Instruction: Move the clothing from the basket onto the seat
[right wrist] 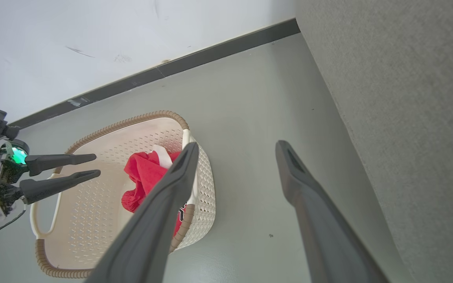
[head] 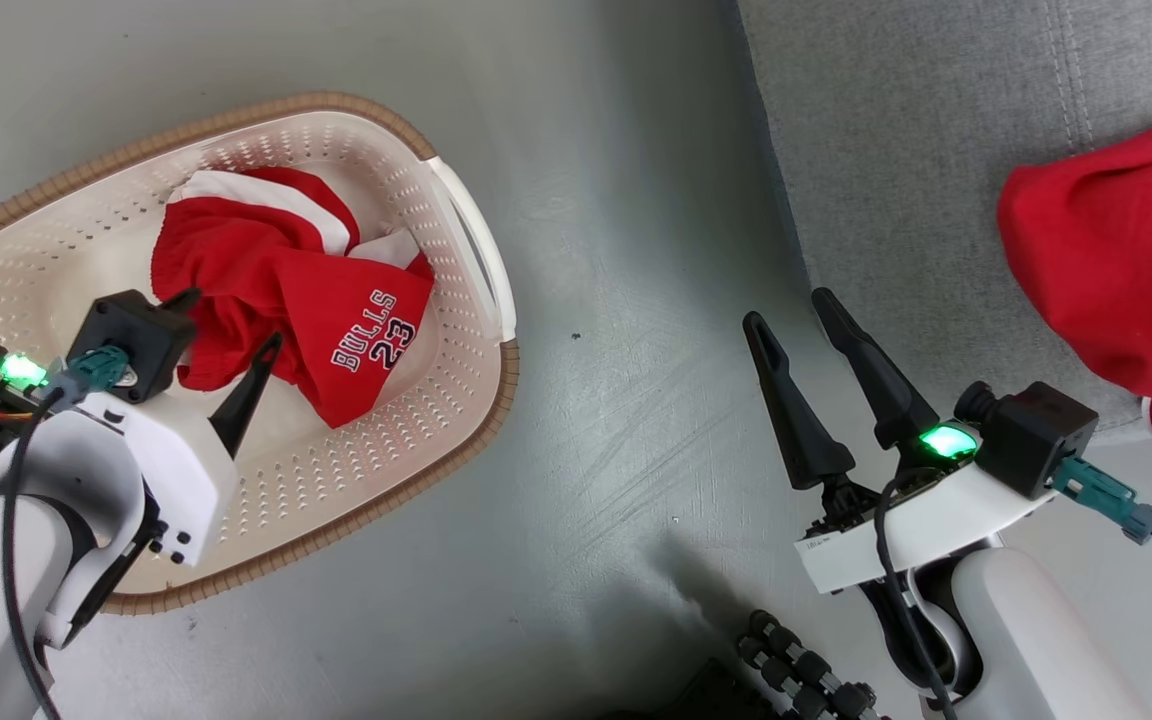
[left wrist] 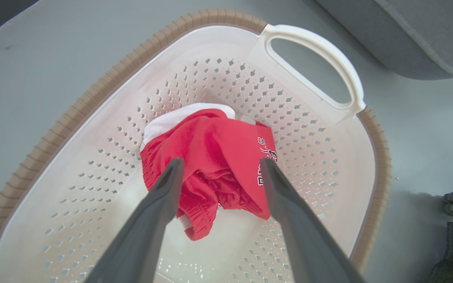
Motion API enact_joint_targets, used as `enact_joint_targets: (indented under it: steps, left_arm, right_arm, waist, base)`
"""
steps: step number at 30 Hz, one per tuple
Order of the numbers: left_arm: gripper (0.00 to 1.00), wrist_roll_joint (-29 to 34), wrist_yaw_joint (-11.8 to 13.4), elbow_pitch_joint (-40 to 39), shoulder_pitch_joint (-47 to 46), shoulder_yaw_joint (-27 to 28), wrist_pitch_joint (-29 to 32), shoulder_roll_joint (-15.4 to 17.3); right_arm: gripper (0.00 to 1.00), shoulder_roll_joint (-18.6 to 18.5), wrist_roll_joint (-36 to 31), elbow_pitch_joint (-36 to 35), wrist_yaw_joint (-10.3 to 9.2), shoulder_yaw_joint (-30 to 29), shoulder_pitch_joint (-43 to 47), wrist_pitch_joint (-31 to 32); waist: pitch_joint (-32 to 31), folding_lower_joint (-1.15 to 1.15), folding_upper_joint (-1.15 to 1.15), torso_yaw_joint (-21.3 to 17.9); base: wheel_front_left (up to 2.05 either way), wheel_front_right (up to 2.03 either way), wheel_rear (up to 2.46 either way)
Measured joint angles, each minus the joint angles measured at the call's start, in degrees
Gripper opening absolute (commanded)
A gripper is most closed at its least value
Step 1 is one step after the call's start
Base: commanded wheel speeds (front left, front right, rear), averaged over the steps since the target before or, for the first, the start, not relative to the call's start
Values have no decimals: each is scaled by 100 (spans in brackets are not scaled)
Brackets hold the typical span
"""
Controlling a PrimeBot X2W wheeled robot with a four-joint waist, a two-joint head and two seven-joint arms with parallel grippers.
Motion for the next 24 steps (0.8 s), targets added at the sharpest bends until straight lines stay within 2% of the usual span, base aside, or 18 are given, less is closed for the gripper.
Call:
enact_joint_targets:
  steps: [18, 24]
  left_arm:
    - [100, 359, 348, 165, -231, -347, 681, -249]
    - [100, 424, 437, 409, -231, -355, 797, -166]
  right_arm:
    - [100, 1, 156, 144, 0, 257, -58, -14]
    - [100, 1, 235, 146, 0, 291, -49, -14]
  waist:
    - [-127, 0, 0, -253]
    - [-155, 0, 0, -372]
  base:
    - [0, 0, 0]
    - [0, 0, 0]
